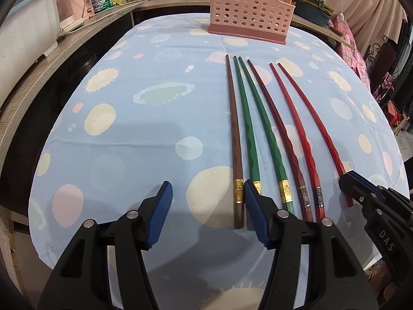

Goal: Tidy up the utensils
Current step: 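Move both open tools down toward the remaining chopsticks, then close left tool on the brown chopstick while right tool closes on a red chopstick, then lift both held chopsticks and carry them above the pink holder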

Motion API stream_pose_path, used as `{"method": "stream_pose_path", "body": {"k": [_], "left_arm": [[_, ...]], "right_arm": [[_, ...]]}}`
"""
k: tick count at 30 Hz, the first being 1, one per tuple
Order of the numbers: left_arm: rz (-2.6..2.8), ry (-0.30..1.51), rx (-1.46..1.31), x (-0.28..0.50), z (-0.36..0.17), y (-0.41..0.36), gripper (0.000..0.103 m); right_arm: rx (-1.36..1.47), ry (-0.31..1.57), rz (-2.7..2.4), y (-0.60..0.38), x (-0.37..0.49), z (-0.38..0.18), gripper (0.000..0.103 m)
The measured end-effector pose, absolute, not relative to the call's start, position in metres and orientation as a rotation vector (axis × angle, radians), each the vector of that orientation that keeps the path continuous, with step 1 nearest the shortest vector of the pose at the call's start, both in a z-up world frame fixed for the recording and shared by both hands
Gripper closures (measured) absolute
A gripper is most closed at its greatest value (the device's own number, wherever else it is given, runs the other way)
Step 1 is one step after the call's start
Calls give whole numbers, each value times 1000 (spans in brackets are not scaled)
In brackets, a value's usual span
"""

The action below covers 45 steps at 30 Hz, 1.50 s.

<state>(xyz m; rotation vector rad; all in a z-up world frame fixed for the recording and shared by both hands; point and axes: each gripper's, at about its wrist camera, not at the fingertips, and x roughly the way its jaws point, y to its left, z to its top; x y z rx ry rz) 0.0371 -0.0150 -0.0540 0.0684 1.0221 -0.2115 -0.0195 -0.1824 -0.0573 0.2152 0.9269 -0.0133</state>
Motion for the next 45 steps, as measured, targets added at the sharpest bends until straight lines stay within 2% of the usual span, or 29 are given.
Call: {"method": "stream_pose_path", "body": {"k": [7, 9, 10, 20, 28, 45], "left_arm": [[-215, 1030, 34, 39, -52, -8, 76], [-224, 1038, 21, 40, -52, -6, 90], [-231, 1043, 14, 40, -52, -5, 93], [-268, 1074, -20, 39, -49, -4, 96], [-275, 1029, -23, 37, -29, 0, 96], [-259, 837, -68, 60, 55, 12, 96]], "right_arm": [[215, 927, -13, -183, -19, -57, 96], [214, 927, -14, -182, -20, -57, 96], [214, 927, -15, -182, -19, -57, 96], [236, 926, -13, -185, -22, -56, 96], [262, 879, -19, -192, -27, -38, 96], [291, 643, -36, -226, -7, 55, 96]]}}
